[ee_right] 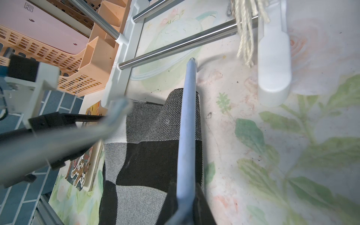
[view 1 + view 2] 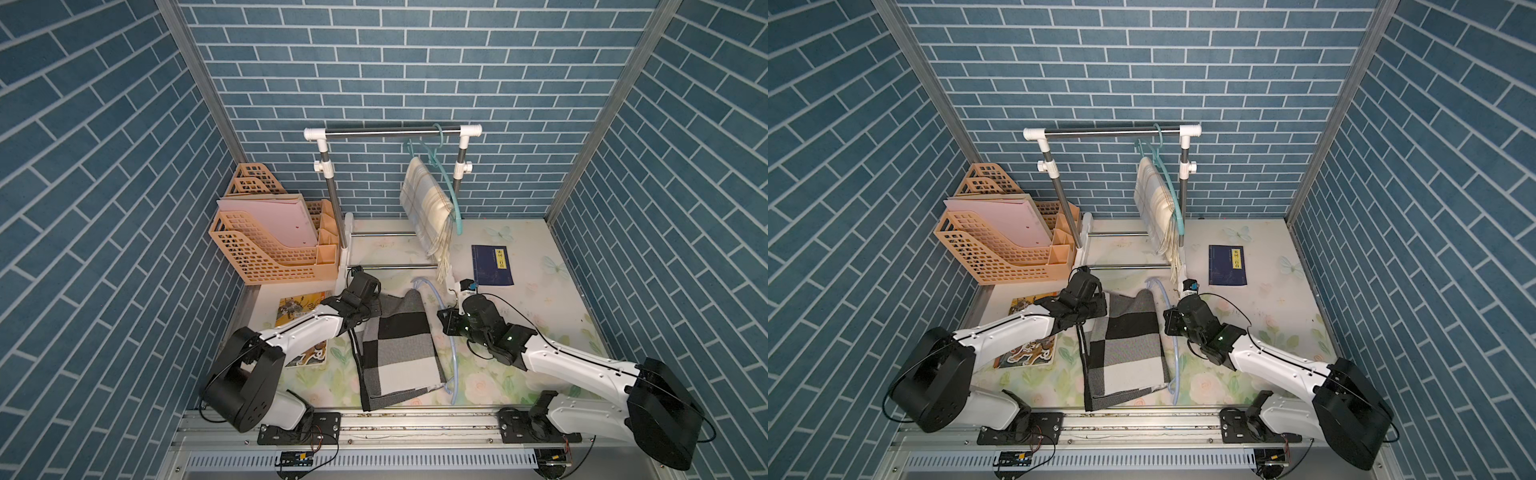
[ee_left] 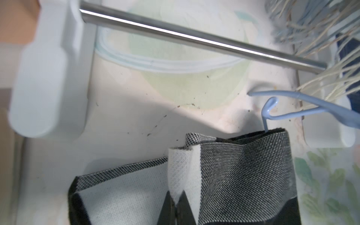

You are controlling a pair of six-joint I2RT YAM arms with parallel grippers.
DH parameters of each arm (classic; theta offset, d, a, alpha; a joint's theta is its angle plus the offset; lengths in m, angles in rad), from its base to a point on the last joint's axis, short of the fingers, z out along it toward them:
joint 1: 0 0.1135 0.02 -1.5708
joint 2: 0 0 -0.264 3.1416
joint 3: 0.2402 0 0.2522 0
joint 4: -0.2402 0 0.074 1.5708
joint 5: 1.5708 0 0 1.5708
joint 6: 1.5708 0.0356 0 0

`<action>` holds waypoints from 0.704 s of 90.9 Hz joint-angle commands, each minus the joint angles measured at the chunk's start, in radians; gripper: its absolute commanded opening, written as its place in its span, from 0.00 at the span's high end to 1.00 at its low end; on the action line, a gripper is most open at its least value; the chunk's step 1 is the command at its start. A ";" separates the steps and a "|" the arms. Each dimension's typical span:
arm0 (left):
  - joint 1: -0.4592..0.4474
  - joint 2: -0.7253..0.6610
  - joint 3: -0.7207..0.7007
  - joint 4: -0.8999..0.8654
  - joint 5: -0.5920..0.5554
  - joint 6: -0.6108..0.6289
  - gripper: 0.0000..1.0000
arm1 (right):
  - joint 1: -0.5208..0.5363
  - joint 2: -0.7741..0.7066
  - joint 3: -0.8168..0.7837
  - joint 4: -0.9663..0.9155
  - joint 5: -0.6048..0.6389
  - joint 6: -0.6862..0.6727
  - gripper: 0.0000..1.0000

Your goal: Hang the scarf on the hanger

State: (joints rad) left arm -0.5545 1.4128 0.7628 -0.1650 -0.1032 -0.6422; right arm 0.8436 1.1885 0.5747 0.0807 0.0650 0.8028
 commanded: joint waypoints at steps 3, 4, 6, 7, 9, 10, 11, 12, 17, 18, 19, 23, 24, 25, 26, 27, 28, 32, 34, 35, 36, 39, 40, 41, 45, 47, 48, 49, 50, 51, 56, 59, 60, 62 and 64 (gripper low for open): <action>0.016 -0.101 -0.069 -0.091 -0.103 -0.076 1.00 | -0.009 -0.019 -0.022 -0.097 0.034 -0.013 1.00; 0.018 -0.109 -0.075 -0.094 -0.105 -0.082 1.00 | -0.009 -0.020 -0.021 -0.097 0.036 -0.013 1.00; 0.024 -0.127 -0.089 -0.099 -0.108 -0.096 1.00 | -0.010 -0.021 -0.021 -0.099 0.038 -0.013 1.00; 0.026 -0.139 -0.096 -0.102 -0.111 -0.103 1.00 | -0.009 -0.021 -0.021 -0.099 0.038 -0.013 1.00; 0.032 -0.158 -0.109 -0.108 -0.115 -0.117 1.00 | -0.010 -0.020 -0.021 -0.099 0.039 -0.013 1.00; 0.035 -0.168 -0.117 -0.109 -0.116 -0.124 1.00 | -0.010 -0.020 -0.021 -0.099 0.039 -0.013 1.00; 0.037 -0.177 -0.125 -0.110 -0.117 -0.130 1.00 | -0.010 -0.019 -0.022 -0.099 0.040 -0.013 1.00; 0.039 -0.185 -0.132 -0.110 -0.117 -0.134 1.00 | -0.009 -0.018 -0.022 -0.098 0.040 -0.013 1.00; 0.059 -0.221 -0.166 -0.111 -0.116 -0.156 1.00 | -0.009 -0.013 -0.021 -0.098 0.039 -0.014 1.00; 0.063 -0.226 -0.172 -0.110 -0.115 -0.160 1.00 | -0.010 -0.012 -0.022 -0.098 0.040 -0.014 1.00; 0.068 -0.229 -0.178 -0.109 -0.113 -0.163 1.00 | -0.010 -0.011 -0.021 -0.097 0.040 -0.014 1.00; 0.084 -0.244 -0.204 -0.102 -0.105 -0.175 1.00 | -0.010 -0.007 -0.021 -0.094 0.042 -0.015 1.00; 0.088 -0.247 -0.209 -0.099 -0.104 -0.176 1.00 | -0.011 -0.006 -0.021 -0.094 0.042 -0.015 1.00; 0.093 -0.249 -0.214 -0.098 -0.102 -0.179 1.00 | -0.011 -0.005 -0.021 -0.093 0.041 -0.014 1.00; 0.096 -0.249 -0.219 -0.096 -0.100 -0.181 1.00 | -0.011 -0.004 -0.020 -0.092 0.041 -0.015 1.00; 0.100 -0.250 -0.223 -0.095 -0.099 -0.183 1.00 | -0.011 -0.003 -0.020 -0.092 0.041 -0.016 1.00; 0.103 -0.250 -0.228 -0.093 -0.098 -0.184 1.00 | -0.011 -0.002 -0.020 -0.091 0.041 -0.016 1.00; 0.116 -0.242 -0.243 -0.078 -0.089 -0.185 1.00 | -0.011 0.003 -0.019 -0.088 0.040 -0.017 1.00; 0.121 -0.238 -0.247 -0.073 -0.086 -0.185 1.00 | -0.011 0.005 -0.017 -0.086 0.039 -0.018 1.00; 0.125 -0.234 -0.248 -0.071 -0.086 -0.185 1.00 | -0.011 0.006 -0.018 -0.086 0.039 -0.018 1.00; 0.127 -0.231 -0.249 -0.069 -0.085 -0.187 1.00 | -0.011 0.006 -0.018 -0.085 0.039 -0.018 1.00; 0.134 -0.216 -0.249 -0.061 -0.087 -0.186 1.00 | -0.011 0.009 -0.017 -0.082 0.036 -0.018 1.00; 0.136 -0.212 -0.249 -0.058 -0.088 -0.185 1.00 | -0.011 0.011 -0.017 -0.081 0.036 -0.017 1.00; 0.138 -0.209 -0.249 -0.054 -0.089 -0.183 1.00 | -0.010 0.011 -0.017 -0.080 0.034 -0.017 1.00; 0.146 -0.182 -0.246 -0.037 -0.088 -0.176 1.00 | -0.011 0.013 -0.017 -0.077 0.033 -0.018 1.00; 0.147 -0.168 -0.241 -0.032 -0.089 -0.172 1.00 | -0.011 0.013 -0.017 -0.076 0.033 -0.017 1.00; 0.148 -0.164 -0.237 -0.029 -0.091 -0.171 1.00 | -0.010 0.013 -0.018 -0.076 0.033 -0.017 1.00; 0.149 -0.155 -0.233 -0.028 -0.094 -0.169 1.00 | -0.010 0.013 -0.018 -0.075 0.032 -0.017 1.00; 0.149 -0.146 -0.229 -0.027 -0.095 -0.168 1.00 | -0.010 0.013 -0.017 -0.075 0.032 -0.017 1.00; 0.150 -0.138 -0.223 -0.026 -0.096 -0.165 1.00 | -0.010 0.013 -0.017 -0.075 0.033 -0.017 1.00; 0.153 -0.099 -0.198 -0.016 -0.094 -0.152 1.00 | -0.011 0.012 -0.019 -0.074 0.030 -0.015 1.00; 0.153 -0.078 -0.183 -0.007 -0.093 -0.145 1.00 | -0.011 0.010 -0.021 -0.075 0.029 -0.014 1.00; 0.153 -0.072 -0.178 -0.006 -0.094 -0.143 1.00 | -0.010 0.009 -0.021 -0.075 0.029 -0.014 1.00; 0.153 -0.062 -0.168 -0.001 -0.091 -0.139 1.00 | -0.010 0.008 -0.024 -0.075 0.029 -0.013 1.00; 0.154 -0.049 -0.158 0.005 -0.086 -0.133 1.00 | -0.011 0.006 -0.025 -0.075 0.029 -0.013 1.00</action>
State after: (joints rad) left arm -0.4229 1.3186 0.5587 -0.1680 -0.1375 -0.8074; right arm 0.8440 1.1870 0.5743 0.0795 0.0517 0.8028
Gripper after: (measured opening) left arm 0.071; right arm 0.137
